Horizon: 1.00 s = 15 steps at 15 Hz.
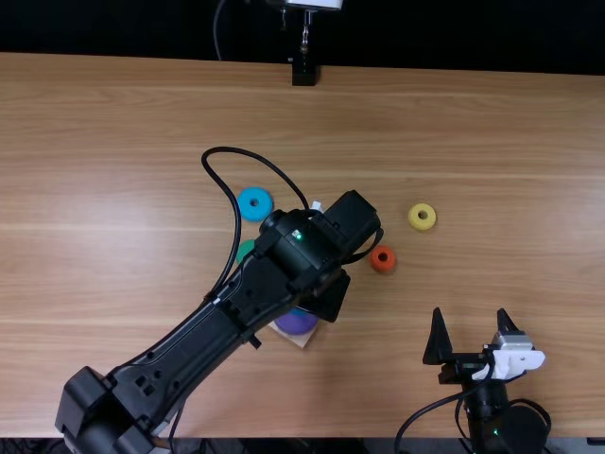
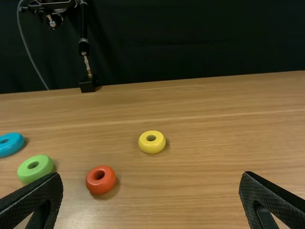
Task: Build the Hanoi tower: stack the rings onto the peg from bottom to top in this color order: purple, dark blue, light blue, dark green, light green, yellow, orange.
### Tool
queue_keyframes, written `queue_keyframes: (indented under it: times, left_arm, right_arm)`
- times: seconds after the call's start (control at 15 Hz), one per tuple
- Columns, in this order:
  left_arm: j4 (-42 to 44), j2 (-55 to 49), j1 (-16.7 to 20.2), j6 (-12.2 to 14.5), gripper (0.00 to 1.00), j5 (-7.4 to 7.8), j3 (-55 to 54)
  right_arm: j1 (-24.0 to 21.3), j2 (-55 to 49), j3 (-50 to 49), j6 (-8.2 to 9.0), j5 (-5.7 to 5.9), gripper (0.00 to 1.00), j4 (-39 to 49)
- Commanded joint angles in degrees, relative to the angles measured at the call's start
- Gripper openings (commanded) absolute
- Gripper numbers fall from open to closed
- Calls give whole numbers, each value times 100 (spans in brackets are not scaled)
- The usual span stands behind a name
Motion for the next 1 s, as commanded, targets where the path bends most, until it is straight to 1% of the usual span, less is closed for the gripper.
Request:
queue_keyframes:
  times: [0.0, 0.13, 0.2, 0.4, 0.47, 0.53, 0.6, 0.67, 0.73, 0.8, 0.93]
  left_arm:
    - [-38, -107, -45, -19, 100, 112, -64]
    - [15, -107, 25, -9, 100, 946, -64]
    - [47, -107, 34, -9, 100, 1051, -46]
    - [47, -107, 78, 2, 100, 1030, 15]
    - [47, -115, 157, 2, 100, 988, 42]
    - [57, -133, 377, 2, 100, 872, 130]
    - [57, -230, 535, 2, 100, 787, 244]
    - [57, -353, 676, 12, 100, 756, 305]
    - [89, -441, 869, 23, 100, 766, 358]
    - [268, -485, 1062, 44, 100, 766, 393]
    - [859, -590, 1291, 54, 100, 766, 376]
  right_arm:
    - [-82, -73, -88, 5, 0, 100, -64]
    - [-82, -73, -88, 5, 0, 100, -64]
    - [-82, -73, -88, 5, 0, 100, -53]
    - [-82, -73, -88, 5, 0, 100, -53]
    - [-82, -73, -88, 5, 0, 100, -64]
    - [-82, -73, -88, 5, 0, 100, -64]
    - [-82, -73, -88, 5, 0, 100, -64]
    - [-82, -73, -88, 5, 0, 100, -53]
    - [-82, -73, -88, 5, 0, 100, -64]
    - [-82, -73, -88, 5, 0, 100, -64]
    - [-82, -73, -88, 5, 0, 100, -53]
